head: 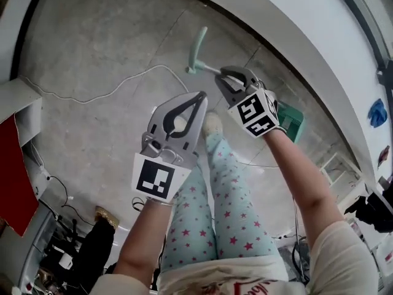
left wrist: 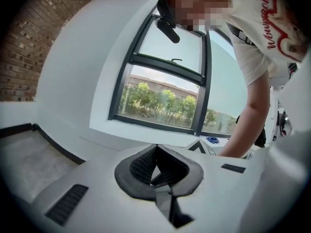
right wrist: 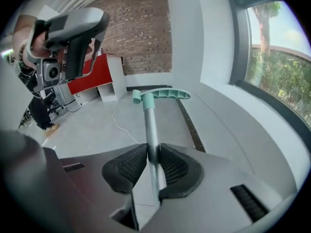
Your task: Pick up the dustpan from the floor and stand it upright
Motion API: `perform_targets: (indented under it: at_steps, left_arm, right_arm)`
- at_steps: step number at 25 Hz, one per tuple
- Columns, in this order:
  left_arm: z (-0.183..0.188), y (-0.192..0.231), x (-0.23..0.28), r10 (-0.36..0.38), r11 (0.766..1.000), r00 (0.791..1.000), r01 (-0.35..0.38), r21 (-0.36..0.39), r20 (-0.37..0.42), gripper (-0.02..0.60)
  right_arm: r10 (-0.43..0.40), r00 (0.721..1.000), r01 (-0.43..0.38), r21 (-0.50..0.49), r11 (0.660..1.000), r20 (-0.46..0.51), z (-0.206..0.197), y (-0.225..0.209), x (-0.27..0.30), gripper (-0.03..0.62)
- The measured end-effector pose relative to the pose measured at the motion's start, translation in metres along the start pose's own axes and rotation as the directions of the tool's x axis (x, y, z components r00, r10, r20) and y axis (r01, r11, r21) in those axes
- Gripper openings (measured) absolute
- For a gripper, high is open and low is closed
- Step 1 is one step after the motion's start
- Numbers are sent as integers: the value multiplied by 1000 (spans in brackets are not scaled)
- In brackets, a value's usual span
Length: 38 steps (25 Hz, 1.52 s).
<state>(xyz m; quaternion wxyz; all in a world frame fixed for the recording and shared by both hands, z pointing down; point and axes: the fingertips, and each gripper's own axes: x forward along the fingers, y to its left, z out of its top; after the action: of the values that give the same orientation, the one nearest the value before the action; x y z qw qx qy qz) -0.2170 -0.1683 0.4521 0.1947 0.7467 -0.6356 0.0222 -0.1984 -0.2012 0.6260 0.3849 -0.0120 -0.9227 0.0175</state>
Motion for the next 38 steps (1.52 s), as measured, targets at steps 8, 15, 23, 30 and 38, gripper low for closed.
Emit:
perform_targets:
  at_steps: [8, 15, 23, 30, 38]
  left_arm:
    - [31, -93, 7, -143, 989, 990, 144, 42, -18, 19]
    - [26, -165, -13, -259, 963, 965, 261, 71, -36, 18]
    - [3, -236, -37, -296, 949, 953, 301, 97, -67, 18]
    - [0, -335, -40, -322, 938, 946, 325, 120, -45, 18]
    - [-19, -432, -26, -321, 938, 945, 326, 121, -59, 19]
  right_arm:
    - [-133, 987, 129, 48, 991, 91, -2, -7, -97, 100]
    - [-296, 941, 282, 107, 954, 163, -20, -11, -176, 101]
    - [-431, 872, 398, 175, 900, 233, -56, -8, -275, 100]
    - [-549, 792, 473, 301, 828, 266, -110, -8, -369, 100]
    - [-636, 735, 507, 432, 746, 235, -186, -23, -453, 95]
